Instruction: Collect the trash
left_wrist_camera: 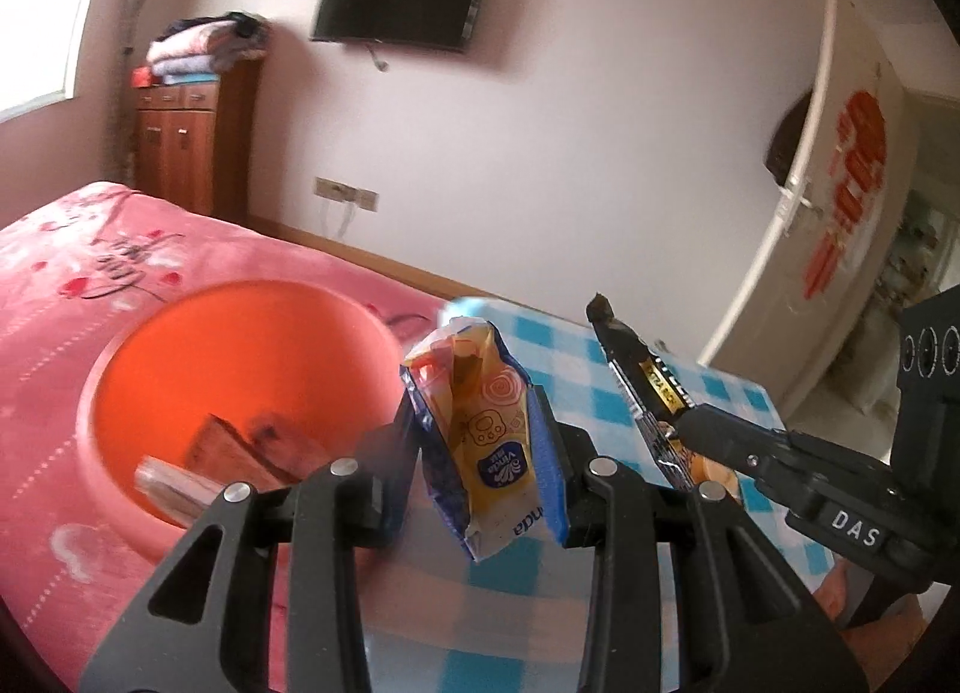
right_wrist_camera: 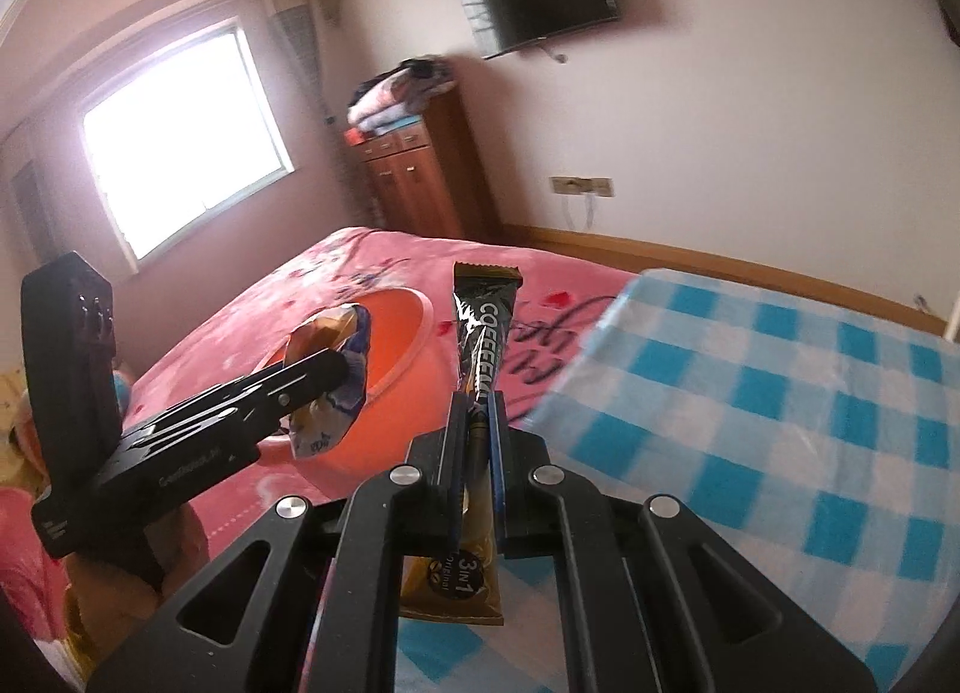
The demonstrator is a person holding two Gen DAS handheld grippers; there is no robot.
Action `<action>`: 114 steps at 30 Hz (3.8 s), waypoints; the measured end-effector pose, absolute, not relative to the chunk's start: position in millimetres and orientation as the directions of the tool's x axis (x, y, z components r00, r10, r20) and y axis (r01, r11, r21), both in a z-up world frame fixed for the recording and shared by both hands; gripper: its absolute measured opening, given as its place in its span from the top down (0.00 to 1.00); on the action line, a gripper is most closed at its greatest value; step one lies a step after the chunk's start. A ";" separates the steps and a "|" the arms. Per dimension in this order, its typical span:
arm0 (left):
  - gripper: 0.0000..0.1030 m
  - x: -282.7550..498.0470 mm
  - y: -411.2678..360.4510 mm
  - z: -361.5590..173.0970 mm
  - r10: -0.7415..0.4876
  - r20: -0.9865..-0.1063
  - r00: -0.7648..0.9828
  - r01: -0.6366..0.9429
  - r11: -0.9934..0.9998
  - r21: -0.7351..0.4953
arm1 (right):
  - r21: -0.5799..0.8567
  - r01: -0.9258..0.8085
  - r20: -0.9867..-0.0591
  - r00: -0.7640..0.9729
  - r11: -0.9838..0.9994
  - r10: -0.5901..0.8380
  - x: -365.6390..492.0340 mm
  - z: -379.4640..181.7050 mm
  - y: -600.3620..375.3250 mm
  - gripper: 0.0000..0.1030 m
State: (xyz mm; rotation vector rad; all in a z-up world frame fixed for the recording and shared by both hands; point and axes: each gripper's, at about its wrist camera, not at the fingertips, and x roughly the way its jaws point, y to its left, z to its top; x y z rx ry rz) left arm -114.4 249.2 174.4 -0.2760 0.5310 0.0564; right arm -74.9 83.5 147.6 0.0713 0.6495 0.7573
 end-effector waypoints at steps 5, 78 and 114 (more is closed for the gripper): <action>0.64 -115.2 287.2 176.5 0.059 -0.508 0.859 -0.212 0.945 -0.249 | 0.303 -0.670 -0.526 0.475 0.677 0.705 -64.2 153.9 128.5 0.93; 0.04 -103.6 215.3 146.4 -0.062 -0.462 0.885 -0.041 0.977 -0.209 | 0.226 -0.223 -0.567 0.761 0.948 0.314 -72.3 89.7 -9.5 0.13; 0.04 -62.5 30.2 73.2 -0.180 -0.621 0.763 0.164 0.983 -0.083 | 0.096 0.118 -0.568 0.822 0.988 -0.043 -111.8 35.7 -169.8 0.13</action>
